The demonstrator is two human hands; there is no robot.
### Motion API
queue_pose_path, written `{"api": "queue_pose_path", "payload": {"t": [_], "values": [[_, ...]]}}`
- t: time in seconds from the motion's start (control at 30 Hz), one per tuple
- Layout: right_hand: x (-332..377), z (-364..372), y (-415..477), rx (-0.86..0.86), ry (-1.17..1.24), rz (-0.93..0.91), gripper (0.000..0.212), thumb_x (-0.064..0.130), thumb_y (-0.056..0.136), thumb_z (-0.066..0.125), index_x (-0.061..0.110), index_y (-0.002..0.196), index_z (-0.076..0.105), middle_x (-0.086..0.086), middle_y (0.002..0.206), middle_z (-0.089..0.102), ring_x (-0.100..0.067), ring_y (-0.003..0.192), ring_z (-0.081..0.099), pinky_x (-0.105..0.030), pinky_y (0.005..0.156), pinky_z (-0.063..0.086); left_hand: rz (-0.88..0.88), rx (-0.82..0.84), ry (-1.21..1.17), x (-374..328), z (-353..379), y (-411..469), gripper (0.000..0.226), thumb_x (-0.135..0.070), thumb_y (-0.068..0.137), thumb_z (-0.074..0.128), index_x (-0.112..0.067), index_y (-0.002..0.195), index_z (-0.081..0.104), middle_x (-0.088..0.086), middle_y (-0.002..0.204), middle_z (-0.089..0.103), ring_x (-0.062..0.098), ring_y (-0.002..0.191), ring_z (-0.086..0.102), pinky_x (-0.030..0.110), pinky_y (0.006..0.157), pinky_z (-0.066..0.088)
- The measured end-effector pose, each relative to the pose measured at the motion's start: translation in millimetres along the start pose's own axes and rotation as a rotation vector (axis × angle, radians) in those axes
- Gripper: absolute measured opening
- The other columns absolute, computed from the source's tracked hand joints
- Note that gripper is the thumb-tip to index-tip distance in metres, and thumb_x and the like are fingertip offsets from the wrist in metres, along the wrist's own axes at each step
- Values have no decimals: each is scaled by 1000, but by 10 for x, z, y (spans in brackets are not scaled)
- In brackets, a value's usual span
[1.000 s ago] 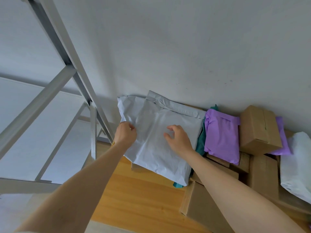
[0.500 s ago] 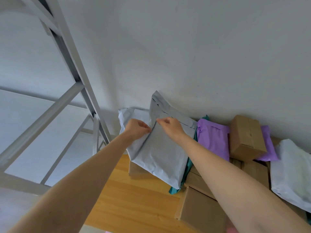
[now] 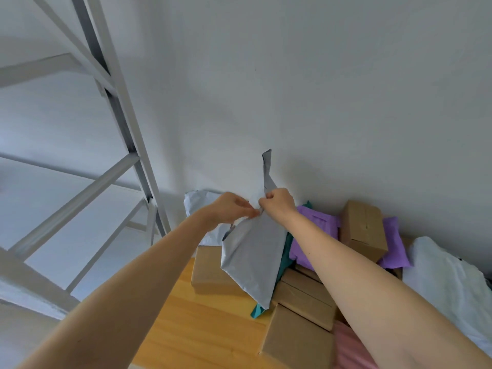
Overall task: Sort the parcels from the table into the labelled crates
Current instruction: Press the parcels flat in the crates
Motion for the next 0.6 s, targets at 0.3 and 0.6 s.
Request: {"api": "queue_pose_path", "payload": {"t": [0.3,0.6], "values": [[-301,-648,-191,-46,48,10,34,8,84,56,14,57,36,-4,57,34,-17,57,35,-29,55,25,-45,-109,-50,-29,185,-21,23,-1,91,52,-12,106,64,9,99,57,22,88,52,28,68,46],[-764,-1239,-445,-123,224,139,25,5,90,53,11,67,44,-13,76,51,-23,70,53,-35,66,49,-264,86,-112,263,866,264,32,-8,90,61,-15,120,56,6,104,56,22,98,55,36,83,51]]}}
Point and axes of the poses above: each hand's wrist, its own y-axis towards the middle knuckle, its own z-axis out of the palm, x = y × z, the point moved 4 cm from there along y, towards the middle knuckle
